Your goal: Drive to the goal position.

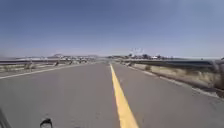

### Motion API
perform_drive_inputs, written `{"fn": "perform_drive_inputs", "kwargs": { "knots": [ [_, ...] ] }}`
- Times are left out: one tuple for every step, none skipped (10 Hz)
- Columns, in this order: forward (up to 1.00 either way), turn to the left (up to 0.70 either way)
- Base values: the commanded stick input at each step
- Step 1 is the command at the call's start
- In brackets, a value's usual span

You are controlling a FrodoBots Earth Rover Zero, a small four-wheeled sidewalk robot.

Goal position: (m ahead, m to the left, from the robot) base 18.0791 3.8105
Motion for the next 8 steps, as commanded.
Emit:
{"fn": "perform_drive_inputs", "kwargs": {
  "knots": [
    [0.85,0.00],
    [0.85,0.00],
    [0.85,0.00],
    [0.85,0.00],
    [0.85,0.00],
    [0.85,0.00],
    [0.85,0.00],
    [0.85,0.00]
  ]
}}
